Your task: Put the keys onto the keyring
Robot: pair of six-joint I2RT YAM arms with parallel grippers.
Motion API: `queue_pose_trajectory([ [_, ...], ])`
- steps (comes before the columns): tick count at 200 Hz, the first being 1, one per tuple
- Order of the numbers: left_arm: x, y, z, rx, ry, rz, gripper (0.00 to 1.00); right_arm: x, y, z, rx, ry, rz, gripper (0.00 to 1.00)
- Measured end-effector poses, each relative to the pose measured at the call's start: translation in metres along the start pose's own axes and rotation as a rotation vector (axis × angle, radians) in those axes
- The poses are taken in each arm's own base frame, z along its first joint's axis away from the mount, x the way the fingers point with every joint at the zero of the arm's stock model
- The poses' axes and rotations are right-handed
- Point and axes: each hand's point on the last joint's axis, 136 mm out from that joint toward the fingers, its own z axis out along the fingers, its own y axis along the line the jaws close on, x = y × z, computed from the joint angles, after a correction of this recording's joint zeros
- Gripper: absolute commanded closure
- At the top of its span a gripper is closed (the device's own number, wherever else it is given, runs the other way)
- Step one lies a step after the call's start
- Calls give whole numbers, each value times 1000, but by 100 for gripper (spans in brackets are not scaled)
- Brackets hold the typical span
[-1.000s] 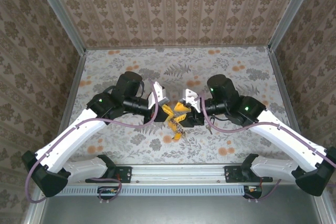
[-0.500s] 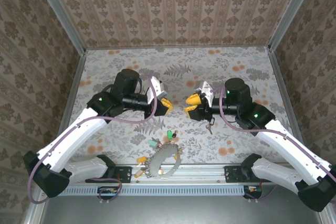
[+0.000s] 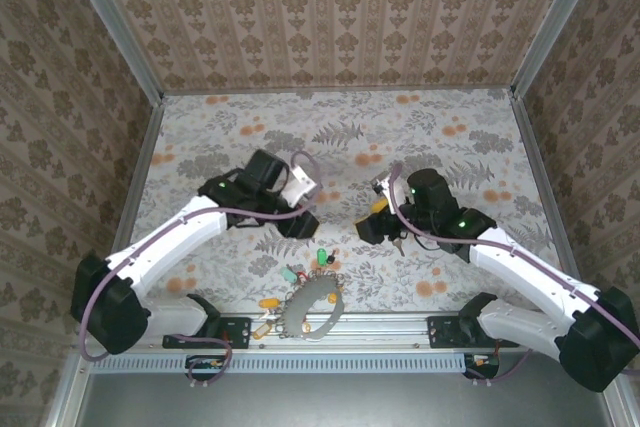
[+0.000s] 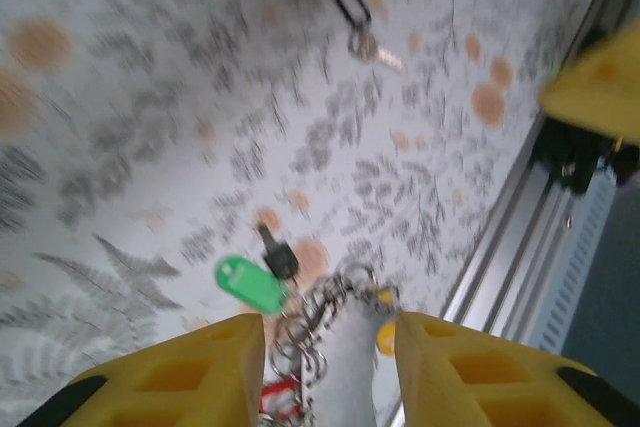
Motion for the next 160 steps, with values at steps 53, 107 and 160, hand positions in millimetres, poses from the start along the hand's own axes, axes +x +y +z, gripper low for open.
queue_pose_trajectory([
  [53, 35, 22, 22, -15, 63, -180, 58, 69, 28, 18, -75, 164, 90, 32],
  [107, 13, 36, 4, 15, -75, -251, 58, 123, 52, 42, -132, 344, 55, 47],
  [160, 12, 51, -15, 42, -171, -347, 58, 122, 84, 66, -193, 412, -156, 51],
])
